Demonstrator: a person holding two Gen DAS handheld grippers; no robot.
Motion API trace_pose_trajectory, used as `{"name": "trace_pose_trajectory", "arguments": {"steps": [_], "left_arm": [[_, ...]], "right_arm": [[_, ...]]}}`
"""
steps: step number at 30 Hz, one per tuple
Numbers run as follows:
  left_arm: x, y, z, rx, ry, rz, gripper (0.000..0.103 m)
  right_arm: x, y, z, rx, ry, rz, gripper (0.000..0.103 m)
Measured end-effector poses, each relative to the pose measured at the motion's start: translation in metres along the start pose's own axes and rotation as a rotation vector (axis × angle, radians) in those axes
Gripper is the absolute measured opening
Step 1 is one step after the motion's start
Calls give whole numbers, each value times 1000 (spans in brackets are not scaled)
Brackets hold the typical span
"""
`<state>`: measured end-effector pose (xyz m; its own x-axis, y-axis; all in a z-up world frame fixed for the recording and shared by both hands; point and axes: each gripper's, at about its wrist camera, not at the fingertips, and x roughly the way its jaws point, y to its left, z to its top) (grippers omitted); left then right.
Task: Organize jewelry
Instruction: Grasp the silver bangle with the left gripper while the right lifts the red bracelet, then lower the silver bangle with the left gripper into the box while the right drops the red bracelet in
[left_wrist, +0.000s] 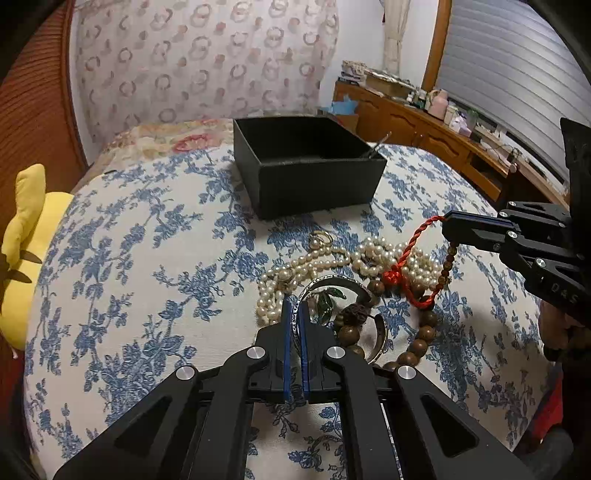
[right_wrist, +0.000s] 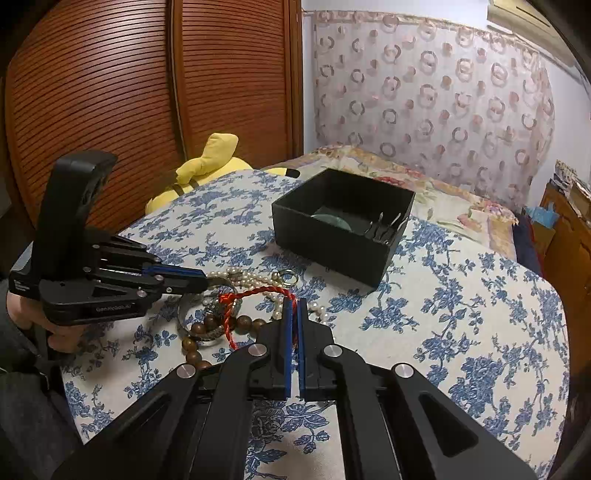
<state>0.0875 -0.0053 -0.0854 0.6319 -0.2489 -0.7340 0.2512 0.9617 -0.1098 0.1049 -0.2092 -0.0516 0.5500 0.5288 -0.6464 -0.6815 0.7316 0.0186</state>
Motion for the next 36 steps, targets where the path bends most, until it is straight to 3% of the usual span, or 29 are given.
{"name": "trace_pose_trajectory", "arguments": {"steps": [15,29,36], "left_arm": [[-32,2,29,4,-105,21,3],[-16,2,75,12,-133,14,3],[0,6,99,7,-131,18,3]], "right_arm": [[-19,-10,17,12,-62,-31,3],[-27,-59,58,39,-154,-72,3],[-9,-87,69,73,-153,-44,3]]}}
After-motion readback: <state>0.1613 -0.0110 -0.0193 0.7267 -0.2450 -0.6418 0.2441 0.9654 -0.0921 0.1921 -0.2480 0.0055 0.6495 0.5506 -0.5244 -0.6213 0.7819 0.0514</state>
